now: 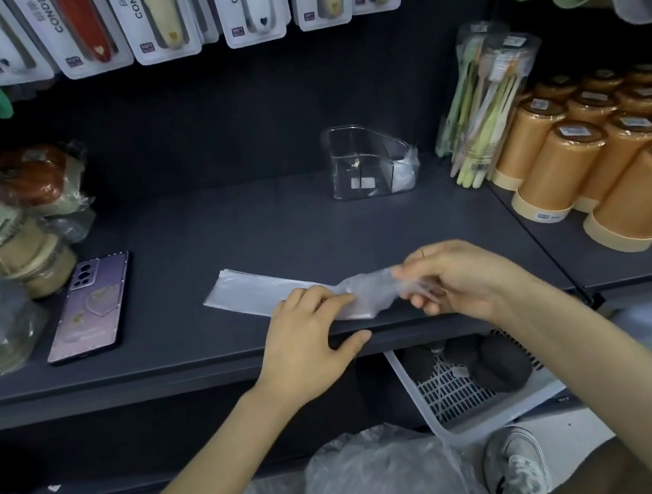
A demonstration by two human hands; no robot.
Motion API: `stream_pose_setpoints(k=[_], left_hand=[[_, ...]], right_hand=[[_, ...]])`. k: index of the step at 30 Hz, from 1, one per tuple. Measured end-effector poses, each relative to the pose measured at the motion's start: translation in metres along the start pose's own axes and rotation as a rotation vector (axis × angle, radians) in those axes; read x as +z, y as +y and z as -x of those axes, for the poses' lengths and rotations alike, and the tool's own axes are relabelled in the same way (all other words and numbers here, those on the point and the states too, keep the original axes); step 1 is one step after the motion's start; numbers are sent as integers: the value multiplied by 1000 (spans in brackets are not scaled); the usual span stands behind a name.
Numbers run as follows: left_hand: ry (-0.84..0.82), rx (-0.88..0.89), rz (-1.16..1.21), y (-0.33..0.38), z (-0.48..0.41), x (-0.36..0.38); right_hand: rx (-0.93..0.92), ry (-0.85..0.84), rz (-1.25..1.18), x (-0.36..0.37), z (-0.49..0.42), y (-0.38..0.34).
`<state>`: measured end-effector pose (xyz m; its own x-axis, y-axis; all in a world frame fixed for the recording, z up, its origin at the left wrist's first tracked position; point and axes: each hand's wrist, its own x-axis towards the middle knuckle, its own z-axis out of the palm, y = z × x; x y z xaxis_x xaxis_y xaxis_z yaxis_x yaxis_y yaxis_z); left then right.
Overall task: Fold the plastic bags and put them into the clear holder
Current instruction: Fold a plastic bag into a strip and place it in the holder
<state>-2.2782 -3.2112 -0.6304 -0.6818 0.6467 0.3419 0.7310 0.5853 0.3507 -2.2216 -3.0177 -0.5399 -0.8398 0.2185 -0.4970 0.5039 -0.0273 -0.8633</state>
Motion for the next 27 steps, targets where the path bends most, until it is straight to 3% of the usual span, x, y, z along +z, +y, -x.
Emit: stream_pose_setpoints(k=[4,8,12,16,18,23,27], left_hand=[[67,-123,-5,3,-9,2],[177,-244,125,6,-17,-4],[133,-558,550,-1,-22,-15],[231,-755,984,-5,-21,-28],[243,-785,1091,-7,-20,-31],[186,-774,1085,-8,-17,-33],[123,-698,1052,-8,-14,-36]], right_hand=[[5,-113,-162,19,-10,-26],[-127,-132,-216,27,-20,-39],[-193,53,-34,33,-37,-24],[-119,161,-17,49,-49,-2],[-98,213,-15,54,-51,3],[-42,83,161,71,-51,4],[-84,64,86,77,-52,3]])
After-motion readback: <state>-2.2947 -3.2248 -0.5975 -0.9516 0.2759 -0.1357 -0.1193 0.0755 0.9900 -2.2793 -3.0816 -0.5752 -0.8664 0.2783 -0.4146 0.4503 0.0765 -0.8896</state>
